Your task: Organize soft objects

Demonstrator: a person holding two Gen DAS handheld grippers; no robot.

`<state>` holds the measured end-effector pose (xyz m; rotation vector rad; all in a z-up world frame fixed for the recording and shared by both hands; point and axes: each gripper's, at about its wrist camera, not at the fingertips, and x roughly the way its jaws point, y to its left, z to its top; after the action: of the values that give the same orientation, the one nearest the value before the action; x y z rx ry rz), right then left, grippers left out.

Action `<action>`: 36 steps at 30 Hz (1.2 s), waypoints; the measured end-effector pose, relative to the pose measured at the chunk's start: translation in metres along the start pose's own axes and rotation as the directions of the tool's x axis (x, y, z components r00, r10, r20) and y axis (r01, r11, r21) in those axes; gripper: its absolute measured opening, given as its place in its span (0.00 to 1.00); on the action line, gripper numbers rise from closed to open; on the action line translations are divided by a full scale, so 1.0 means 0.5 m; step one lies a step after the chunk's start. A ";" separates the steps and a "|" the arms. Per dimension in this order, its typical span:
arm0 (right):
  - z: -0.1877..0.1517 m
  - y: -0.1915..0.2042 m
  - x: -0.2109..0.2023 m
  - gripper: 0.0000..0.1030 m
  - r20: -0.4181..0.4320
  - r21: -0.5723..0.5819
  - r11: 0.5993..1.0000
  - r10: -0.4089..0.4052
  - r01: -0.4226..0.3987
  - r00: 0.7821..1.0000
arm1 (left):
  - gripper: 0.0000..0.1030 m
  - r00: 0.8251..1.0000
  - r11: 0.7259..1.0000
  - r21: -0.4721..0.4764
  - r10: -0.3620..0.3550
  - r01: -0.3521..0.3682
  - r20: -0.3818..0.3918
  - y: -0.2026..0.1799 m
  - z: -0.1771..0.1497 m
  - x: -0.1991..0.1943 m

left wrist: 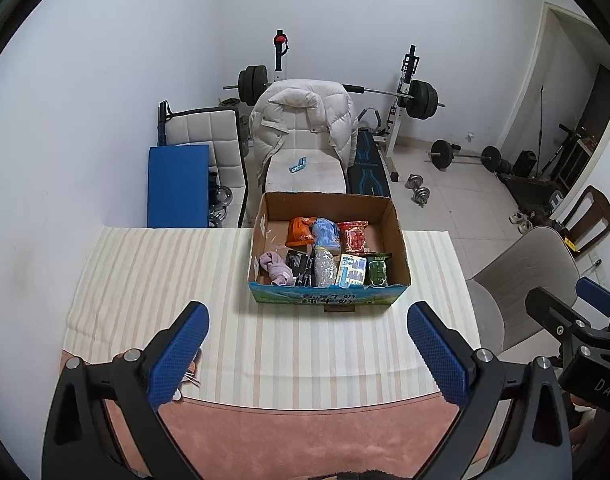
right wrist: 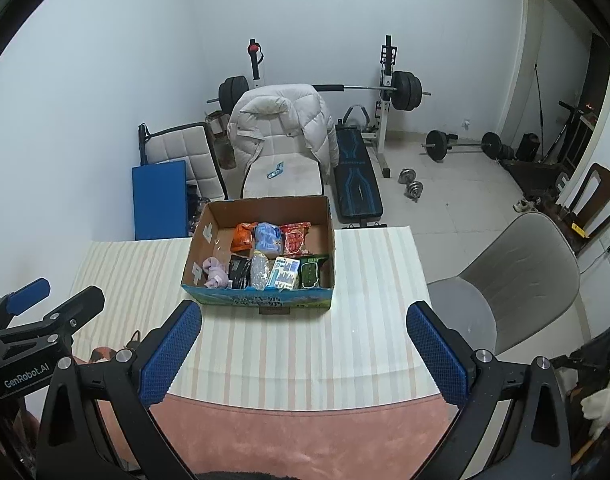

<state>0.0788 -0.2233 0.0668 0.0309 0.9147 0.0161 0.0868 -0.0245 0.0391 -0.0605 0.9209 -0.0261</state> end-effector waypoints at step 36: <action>0.025 0.003 -0.017 1.00 0.011 -0.018 1.000 -0.003 0.003 1.000 | 0.99 1.000 1.000 0.002 0.004 -0.004 0.008 0.006 0.011 -0.016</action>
<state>0.0835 -0.2220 0.0813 0.0130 0.9038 0.0208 0.0865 -0.0211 0.0486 -0.0572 0.9132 -0.0226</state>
